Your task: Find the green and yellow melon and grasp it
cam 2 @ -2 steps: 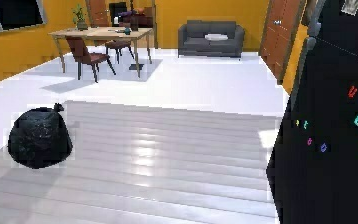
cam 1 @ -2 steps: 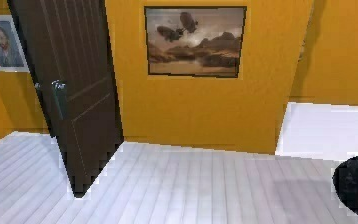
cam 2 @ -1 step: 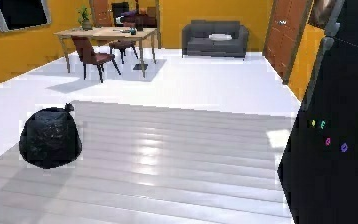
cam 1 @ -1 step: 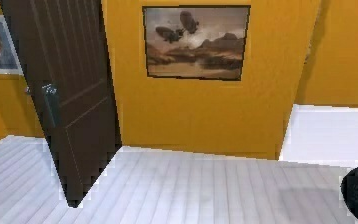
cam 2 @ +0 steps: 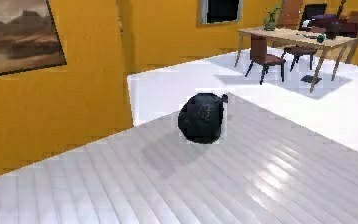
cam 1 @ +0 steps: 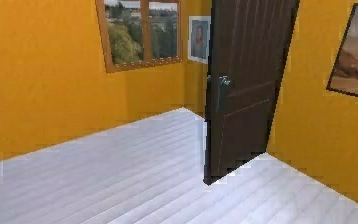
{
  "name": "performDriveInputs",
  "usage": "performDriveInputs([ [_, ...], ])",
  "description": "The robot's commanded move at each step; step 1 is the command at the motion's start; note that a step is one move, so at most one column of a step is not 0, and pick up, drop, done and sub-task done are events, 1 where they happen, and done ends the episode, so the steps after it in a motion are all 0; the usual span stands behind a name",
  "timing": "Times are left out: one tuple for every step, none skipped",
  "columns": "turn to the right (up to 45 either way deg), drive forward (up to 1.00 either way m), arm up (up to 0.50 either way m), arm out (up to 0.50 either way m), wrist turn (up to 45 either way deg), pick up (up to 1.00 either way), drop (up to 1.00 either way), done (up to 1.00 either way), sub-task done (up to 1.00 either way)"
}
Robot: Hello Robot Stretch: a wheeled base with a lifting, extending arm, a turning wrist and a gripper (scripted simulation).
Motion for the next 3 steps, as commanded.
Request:
performDriveInputs([
  [-30.0,0.00,0.00,0.00,0.0,0.00,0.00,0.00,0.00],
  [0.0,0.40,0.00,0.00,0.0,0.00,0.00,0.00,0.00],
  [-45.0,0.00,0.00,0.00,0.0,0.00,0.00,0.00,0.00],
])
